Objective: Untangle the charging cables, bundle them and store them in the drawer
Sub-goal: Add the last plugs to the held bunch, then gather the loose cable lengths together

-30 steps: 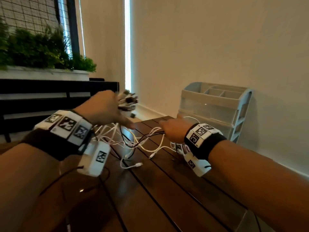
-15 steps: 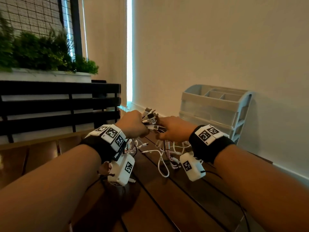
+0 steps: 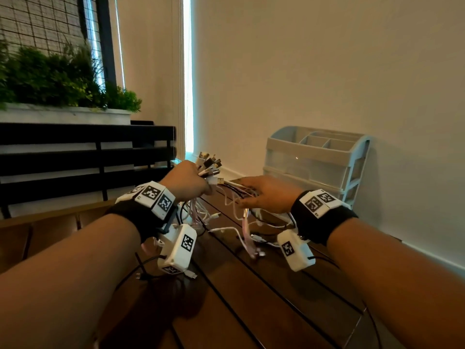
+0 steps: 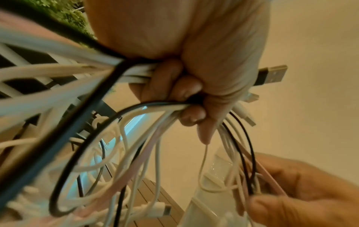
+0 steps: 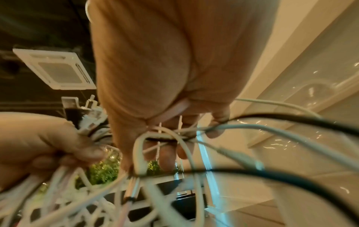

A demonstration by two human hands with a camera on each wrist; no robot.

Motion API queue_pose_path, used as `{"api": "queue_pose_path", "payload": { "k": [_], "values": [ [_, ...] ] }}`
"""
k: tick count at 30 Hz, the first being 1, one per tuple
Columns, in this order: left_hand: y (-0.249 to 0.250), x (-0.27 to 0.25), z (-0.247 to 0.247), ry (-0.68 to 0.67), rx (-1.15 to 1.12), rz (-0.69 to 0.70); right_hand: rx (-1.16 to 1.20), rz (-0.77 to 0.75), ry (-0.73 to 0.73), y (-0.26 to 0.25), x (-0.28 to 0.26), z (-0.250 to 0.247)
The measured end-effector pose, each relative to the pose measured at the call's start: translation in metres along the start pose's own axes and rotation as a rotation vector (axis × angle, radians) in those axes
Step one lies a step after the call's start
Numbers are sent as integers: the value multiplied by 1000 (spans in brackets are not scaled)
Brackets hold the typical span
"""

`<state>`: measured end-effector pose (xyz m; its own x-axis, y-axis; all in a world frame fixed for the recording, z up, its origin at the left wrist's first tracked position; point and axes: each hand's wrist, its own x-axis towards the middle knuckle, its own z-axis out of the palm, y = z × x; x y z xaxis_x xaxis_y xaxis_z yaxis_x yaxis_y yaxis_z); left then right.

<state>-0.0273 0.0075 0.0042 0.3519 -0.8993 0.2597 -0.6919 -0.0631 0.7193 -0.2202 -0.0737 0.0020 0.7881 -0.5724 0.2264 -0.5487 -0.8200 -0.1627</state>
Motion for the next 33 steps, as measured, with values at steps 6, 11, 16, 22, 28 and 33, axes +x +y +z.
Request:
{"api": "queue_pose_path", "payload": {
  "k": [6, 11, 16, 22, 28, 33],
  "values": [
    [-8, 8, -9, 74, -44, -57, 71, 195, 29, 44, -17, -7],
    [0, 8, -7, 64, -17, -74, 66, 286, 27, 52, -15, -9],
    [-1, 8, -13, 92, -19, -118, -165, 303, 230, 58, -13, -7],
    [-9, 8, -22, 132, -31, -184, 85, 488, 496, 69, -24, -15],
    [-12, 8, -27, 152, -18, -202, -119, 726, 2, 67, -38, -10],
    [-5, 6, -22, 131, 39, -161, -194, 570, 141, 58, -31, -4]
  ]
}}
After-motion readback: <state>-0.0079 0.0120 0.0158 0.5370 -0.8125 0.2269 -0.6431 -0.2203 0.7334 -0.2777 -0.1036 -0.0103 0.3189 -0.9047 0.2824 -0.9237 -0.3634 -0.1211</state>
